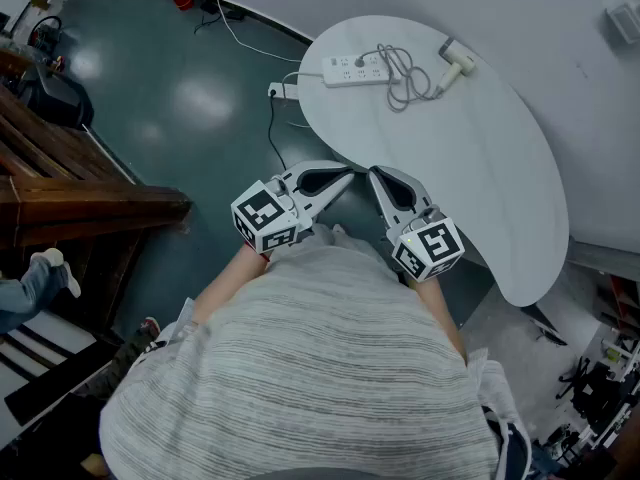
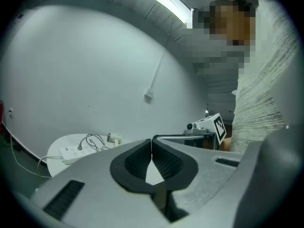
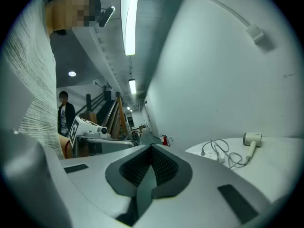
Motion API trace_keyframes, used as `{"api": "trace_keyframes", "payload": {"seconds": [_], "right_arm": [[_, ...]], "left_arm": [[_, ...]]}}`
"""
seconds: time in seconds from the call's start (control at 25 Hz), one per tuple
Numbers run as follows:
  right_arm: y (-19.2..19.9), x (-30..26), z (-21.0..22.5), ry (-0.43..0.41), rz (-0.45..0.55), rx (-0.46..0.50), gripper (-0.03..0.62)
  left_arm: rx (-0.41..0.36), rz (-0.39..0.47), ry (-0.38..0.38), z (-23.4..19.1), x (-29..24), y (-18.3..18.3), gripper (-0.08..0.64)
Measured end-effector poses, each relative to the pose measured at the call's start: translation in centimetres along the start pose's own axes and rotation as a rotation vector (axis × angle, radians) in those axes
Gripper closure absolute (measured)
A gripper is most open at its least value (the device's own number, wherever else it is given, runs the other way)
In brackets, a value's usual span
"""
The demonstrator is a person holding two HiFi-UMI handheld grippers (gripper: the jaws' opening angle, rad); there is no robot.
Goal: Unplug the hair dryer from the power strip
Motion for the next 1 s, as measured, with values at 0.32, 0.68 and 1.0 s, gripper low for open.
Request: {"api": "trace_keyframes", "payload": {"seconds": [0.32,0.68,1.0], "right_arm": [[0.0,0.0,0.5,-0.01,-0.01,0.007,0.568],[-0.7,0.2,0.9,-0.039,0.047,-0.005,0.566],[-1.2,-0.7,1.0,-0.118,0.05,0.027,0.566]], "left_arm": [[0.004,-0.008,-0.001,0.0,-0.5,0.3,0.552],[0.004,-0.002,-0.023,-0.1,-0.8,0.2,0.552],[-0.005,-0.016,-0.03,-0.6,-1.3,0.0,0.552]]}}
Point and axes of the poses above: the fingertips, and each gripper's own axes: x backward along the fingers, z to its right, y out of its underside, the point moved 7 cm from there along x, backward along the fingers, and after that the axes turned 1 degree about -x, right-handed, at the moved point
